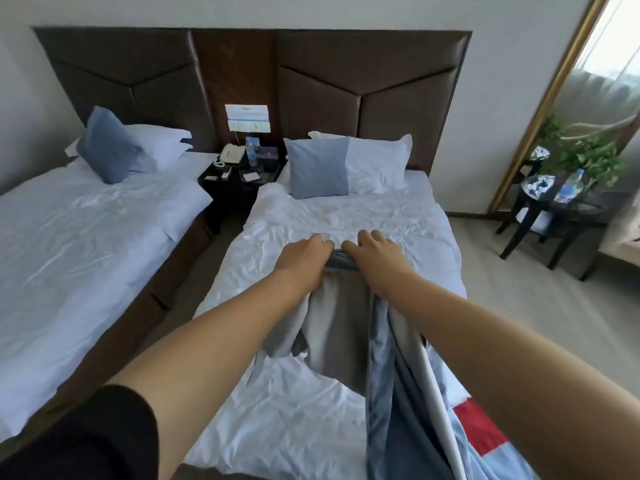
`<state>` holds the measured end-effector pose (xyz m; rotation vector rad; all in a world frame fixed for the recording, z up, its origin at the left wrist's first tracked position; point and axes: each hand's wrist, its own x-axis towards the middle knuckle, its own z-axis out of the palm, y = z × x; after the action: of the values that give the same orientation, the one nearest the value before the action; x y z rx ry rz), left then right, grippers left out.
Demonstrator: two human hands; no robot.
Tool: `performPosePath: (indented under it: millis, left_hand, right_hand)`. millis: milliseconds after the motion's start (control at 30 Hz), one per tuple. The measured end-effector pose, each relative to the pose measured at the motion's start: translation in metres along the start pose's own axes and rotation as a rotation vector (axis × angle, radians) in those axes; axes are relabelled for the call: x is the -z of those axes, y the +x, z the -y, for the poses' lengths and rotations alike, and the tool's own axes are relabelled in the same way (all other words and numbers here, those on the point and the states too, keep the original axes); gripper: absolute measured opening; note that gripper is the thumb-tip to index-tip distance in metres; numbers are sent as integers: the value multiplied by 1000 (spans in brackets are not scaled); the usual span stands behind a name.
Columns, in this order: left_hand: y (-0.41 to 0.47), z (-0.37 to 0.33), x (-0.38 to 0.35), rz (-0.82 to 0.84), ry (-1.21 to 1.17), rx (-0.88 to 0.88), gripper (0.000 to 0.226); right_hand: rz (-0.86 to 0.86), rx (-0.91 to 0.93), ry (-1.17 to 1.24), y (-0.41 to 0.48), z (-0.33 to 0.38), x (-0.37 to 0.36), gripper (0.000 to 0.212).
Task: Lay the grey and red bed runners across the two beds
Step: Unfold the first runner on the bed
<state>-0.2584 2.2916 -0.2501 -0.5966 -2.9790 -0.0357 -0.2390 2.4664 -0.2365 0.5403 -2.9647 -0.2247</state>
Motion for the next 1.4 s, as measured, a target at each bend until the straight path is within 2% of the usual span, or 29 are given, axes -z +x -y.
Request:
performPosePath:
  millis: [167, 333, 467, 667, 833, 967, 1133, 1267, 1400]
  left_hand:
    - [68, 0, -36, 46, 2, -20, 33]
    - [92, -11, -112, 192, 62, -121, 46]
    - [92, -28, -181, 326, 123, -296, 68]
    - [48, -42, -271, 463, 33, -457, 76]
    - [9, -34, -309, 595, 107, -514, 72]
    - [1, -25, -321, 618, 139, -502, 71]
    - [3, -11, -326, 645, 154, -409, 51]
    - [-2, -1, -326, 854, 275, -253, 28]
    - [-9, 17, -329, 870, 275, -254, 28]
  right_hand:
    - [77, -50, 100, 36, -43, -37, 55]
    - [230, -166, 249, 30, -57, -103, 73]
    - [322, -299, 383, 3, -48, -167, 75]
    - [453, -489, 487, -51, -6, -239, 71]
    - [574, -528, 540, -73, 22, -274, 67]
    - [631, -540, 554, -76, 41, -286, 75]
    - [713, -629, 389, -73, 59, -293, 78]
    - [834, -816, 255, -80, 70, -293, 71]
    - [842, -753, 223, -89, 75, -299, 65]
